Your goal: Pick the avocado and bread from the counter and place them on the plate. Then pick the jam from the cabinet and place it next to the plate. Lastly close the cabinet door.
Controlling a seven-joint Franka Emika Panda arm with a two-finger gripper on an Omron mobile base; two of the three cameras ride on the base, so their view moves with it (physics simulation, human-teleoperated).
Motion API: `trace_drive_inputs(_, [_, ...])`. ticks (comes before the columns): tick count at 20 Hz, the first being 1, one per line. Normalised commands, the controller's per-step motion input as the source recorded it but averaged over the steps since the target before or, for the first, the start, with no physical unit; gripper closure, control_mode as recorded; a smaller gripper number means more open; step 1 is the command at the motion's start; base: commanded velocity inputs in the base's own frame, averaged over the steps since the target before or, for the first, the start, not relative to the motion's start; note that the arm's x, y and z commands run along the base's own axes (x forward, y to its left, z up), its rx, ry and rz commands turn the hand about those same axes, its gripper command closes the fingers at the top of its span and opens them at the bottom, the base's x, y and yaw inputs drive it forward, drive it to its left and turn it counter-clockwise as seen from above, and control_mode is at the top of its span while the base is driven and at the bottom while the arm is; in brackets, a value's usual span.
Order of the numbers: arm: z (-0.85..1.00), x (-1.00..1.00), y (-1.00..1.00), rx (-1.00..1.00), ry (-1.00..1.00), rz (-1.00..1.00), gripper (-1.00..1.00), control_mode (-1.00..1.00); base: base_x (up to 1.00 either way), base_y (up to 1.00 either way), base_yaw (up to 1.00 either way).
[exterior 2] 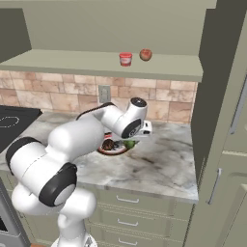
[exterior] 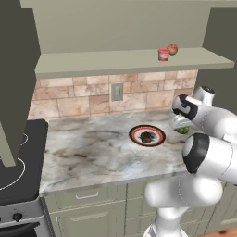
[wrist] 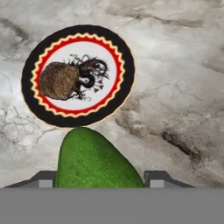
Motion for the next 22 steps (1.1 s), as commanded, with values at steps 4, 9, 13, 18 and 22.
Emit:
trace_drive_inputs(4, [0.04,0.01,0.19,0.0,0.0,0.0,1.0,-1.0,0.0,0.0,0.0])
trace_drive_inputs(9, [0.0,0.11,0.2,0.0,0.0,0.0,1.0,-1.0,0.0,0.0,0.0])
trace_drive_inputs(13, [0.0,0.21,0.16,0.0,0.0,0.0,1.0,-1.0,0.0,0.0,0.0])
trace_drive_inputs(18, [0.0,0.29,0.14,0.0,0.0,0.0,1.0,-1.0,0.0,0.0,0.0])
trace_drive_inputs(22, [0.0,0.27,0.13,0.0,0.0,0.0,1.0,-1.0,0.0,0.0,0.0])
